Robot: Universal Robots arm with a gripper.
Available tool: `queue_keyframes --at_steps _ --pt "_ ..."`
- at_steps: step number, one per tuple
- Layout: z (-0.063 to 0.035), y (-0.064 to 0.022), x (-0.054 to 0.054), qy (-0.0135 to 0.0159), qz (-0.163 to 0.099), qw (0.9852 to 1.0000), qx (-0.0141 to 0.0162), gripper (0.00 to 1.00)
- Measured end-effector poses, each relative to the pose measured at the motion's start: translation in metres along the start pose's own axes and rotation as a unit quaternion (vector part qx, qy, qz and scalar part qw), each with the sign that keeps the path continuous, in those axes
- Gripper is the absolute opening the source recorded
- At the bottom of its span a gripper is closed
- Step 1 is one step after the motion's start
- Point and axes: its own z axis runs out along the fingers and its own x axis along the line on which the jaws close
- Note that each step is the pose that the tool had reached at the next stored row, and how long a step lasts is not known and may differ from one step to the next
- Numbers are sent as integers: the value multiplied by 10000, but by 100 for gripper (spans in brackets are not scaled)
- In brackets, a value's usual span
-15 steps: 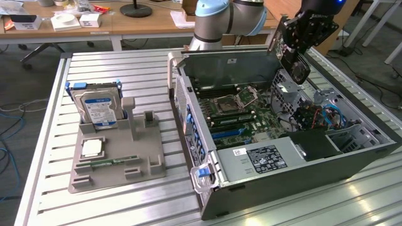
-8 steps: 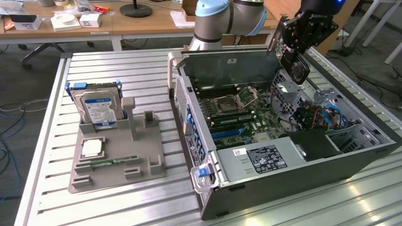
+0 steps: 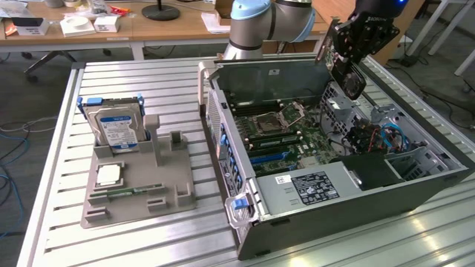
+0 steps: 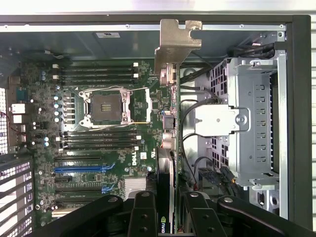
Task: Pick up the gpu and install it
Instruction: 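Pick up the gpu and move the gpu toward the slot, then insert the gpu into the slot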
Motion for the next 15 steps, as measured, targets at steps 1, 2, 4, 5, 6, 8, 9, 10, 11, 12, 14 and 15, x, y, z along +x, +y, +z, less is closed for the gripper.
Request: queue_keyframes --at_steps 1,2,4,5,6,8,9,10,11,12,14,15 --pt "0 0 0 0 0 10000 0 26" --pt "0 0 0 0 0 10000 0 26" --pt "0 -1 16 0 1 10000 -1 26" --pt "-1 -1 32 -1 1 10000 -1 26" --pt "-1 -3 43 -1 1 10000 -1 26" --pt "-1 -3 45 -1 0 10000 -1 26" --pt "-2 -3 45 0 0 10000 -1 26" --pt "-2 -2 45 0 0 10000 -1 26" --pt "-2 -2 45 -1 0 10000 -1 26" --pt "-1 -2 45 0 0 10000 -1 26" --pt "-1 -2 45 0 0 10000 -1 26" --pt "-1 -2 45 -1 0 10000 -1 26"
